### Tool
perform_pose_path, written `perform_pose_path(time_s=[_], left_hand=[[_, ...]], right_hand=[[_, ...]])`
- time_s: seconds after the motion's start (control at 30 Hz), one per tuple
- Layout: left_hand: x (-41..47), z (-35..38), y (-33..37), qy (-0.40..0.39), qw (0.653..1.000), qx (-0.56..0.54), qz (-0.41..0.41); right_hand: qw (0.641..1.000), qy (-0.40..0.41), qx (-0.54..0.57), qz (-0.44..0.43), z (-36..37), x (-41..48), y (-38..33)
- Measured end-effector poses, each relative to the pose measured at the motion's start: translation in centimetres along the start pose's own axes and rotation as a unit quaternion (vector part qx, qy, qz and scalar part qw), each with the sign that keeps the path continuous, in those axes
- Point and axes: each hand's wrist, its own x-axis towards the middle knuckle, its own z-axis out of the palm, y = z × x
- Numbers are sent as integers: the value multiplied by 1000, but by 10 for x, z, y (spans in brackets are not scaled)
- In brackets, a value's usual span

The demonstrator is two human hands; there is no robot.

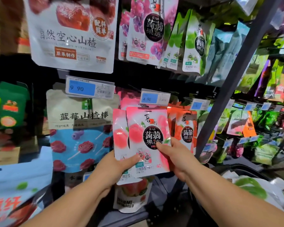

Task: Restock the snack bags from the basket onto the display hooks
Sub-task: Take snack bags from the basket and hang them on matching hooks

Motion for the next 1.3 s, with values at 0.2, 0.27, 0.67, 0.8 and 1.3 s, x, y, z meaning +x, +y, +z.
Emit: perform_pose_path(time_s=[0.2, 0.27, 0.67, 0.8, 1.3], left_hand=[[1, -22, -5, 17, 1000, -14, -2], [-2, -30, -8, 22, 1000, -15, -2], [-8, -66, -9, 51, 998, -31, 25], [-9, -73, -7, 45, 998, -38, 26], [-20, -67, -9, 11, 999, -21, 36]], right_hand=[[998, 43, -7, -42, 9, 10, 1], [998, 48, -5, -46, 9, 13, 1], [995, 53, -50, -68, 20, 35, 6], [989, 61, -102, -83, 25, 41, 5], [948, 128, -239, -169, 6, 16, 13]])
